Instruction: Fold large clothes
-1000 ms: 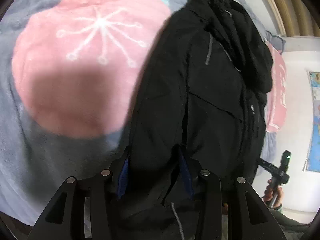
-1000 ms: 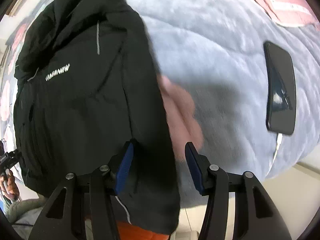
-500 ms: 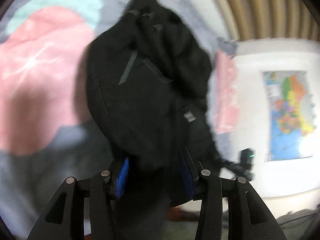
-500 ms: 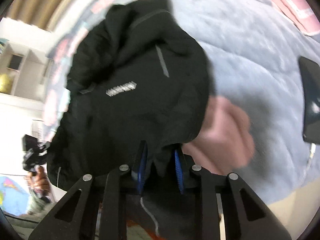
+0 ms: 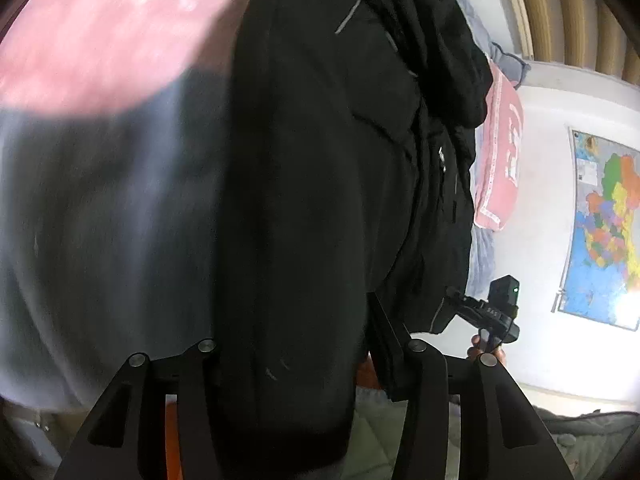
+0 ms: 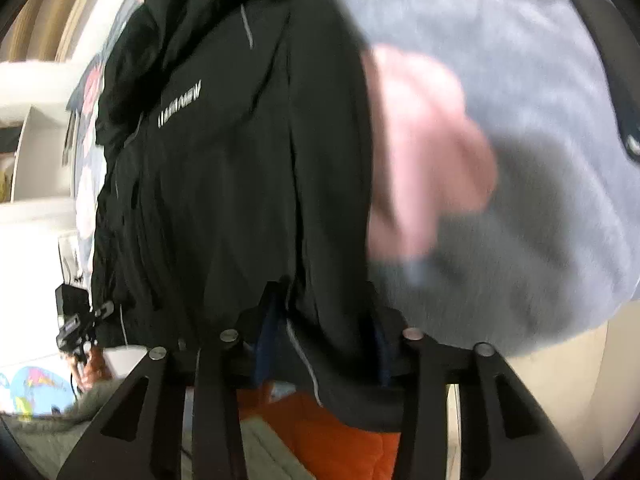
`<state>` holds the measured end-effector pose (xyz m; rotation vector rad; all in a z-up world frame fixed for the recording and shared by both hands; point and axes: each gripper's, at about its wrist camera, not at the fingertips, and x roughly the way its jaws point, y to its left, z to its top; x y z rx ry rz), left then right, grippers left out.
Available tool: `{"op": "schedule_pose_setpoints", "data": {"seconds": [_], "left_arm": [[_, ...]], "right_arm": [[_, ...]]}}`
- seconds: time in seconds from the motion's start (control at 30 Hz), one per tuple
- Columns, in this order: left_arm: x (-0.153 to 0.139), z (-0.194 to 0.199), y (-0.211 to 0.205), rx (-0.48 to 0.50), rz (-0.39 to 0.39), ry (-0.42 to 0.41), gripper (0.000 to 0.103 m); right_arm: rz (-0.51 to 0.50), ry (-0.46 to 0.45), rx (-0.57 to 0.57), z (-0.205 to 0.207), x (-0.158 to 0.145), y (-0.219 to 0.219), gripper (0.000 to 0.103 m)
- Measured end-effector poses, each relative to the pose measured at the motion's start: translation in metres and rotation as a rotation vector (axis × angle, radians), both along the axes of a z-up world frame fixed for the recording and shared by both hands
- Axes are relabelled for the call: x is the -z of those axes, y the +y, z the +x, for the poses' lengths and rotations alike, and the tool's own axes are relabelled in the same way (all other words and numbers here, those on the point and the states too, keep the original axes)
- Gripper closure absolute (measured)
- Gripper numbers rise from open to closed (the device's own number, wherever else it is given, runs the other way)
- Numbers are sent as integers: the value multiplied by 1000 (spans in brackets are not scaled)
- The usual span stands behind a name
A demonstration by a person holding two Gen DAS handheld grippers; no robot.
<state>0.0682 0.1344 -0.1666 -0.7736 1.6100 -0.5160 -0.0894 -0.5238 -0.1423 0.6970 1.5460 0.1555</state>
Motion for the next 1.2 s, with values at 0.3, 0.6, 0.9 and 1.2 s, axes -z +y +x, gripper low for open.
{"op": "schedule_pose_setpoints", "data": {"seconds": [0.3,0.6,0.9,1.2], "left_arm": [[-17,27,-38,80,99,-95,88],[-83,69,-18,-44,-50,-260,93],[-146,137,5,-184,-131,-419,92],[-174,209,11,-272,-144,-498,91]], "right_arm": [[-159,-15,-227,18,-8,47,59],[-13,-241,-52,42,-92,8,82],[52,-426,74,106,-169,-9,82],[37,-521,163,217,-210,-25,81]]}}
